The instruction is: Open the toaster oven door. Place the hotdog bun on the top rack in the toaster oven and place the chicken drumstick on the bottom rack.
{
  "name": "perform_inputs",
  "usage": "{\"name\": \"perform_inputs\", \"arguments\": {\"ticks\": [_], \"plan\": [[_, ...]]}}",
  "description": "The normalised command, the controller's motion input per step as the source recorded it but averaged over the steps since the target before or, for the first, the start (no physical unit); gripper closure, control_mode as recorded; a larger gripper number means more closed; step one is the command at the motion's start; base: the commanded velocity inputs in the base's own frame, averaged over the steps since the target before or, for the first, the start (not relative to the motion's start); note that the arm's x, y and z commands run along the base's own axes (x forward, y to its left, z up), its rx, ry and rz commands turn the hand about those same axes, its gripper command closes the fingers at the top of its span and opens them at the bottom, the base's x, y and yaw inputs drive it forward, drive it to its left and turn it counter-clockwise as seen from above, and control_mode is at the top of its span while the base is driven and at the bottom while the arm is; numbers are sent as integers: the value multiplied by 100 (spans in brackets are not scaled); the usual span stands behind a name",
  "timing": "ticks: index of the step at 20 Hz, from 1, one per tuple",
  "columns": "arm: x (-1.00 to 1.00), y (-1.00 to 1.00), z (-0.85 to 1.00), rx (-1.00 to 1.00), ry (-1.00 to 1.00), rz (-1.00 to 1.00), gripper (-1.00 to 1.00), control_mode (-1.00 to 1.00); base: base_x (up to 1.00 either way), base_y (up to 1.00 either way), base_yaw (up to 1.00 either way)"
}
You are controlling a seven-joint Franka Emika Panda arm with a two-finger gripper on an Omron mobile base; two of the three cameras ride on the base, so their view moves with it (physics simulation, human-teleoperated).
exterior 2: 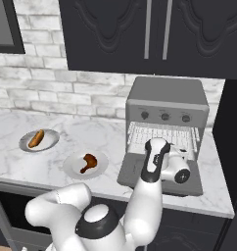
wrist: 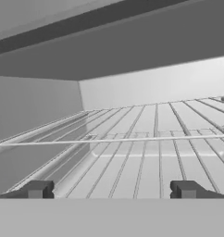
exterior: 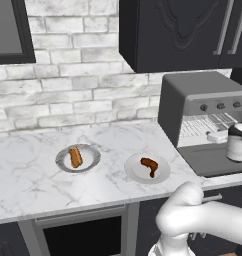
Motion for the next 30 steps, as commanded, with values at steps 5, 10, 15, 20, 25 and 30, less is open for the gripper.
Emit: {"name": "perform_inputs", "arguments": {"ticks": [5, 10, 15, 20, 25, 30], "plan": [[9, 0, -16, 0, 1, 0, -100, -100, 0, 0, 0], [14, 0, 0, 0, 0, 0, -100, -100, 0, 0, 0], [22, 0, -3, 0, 0, 0, -100, -100, 0, 0, 0], [28, 2, -20, 0, 0, 0, -100, -100, 0, 0, 0], [26, 2, -18, 0, 0, 0, -100, -100, 0, 0, 0], [25, 0, -8, 0, 0, 0, -100, -100, 0, 0, 0]]}}
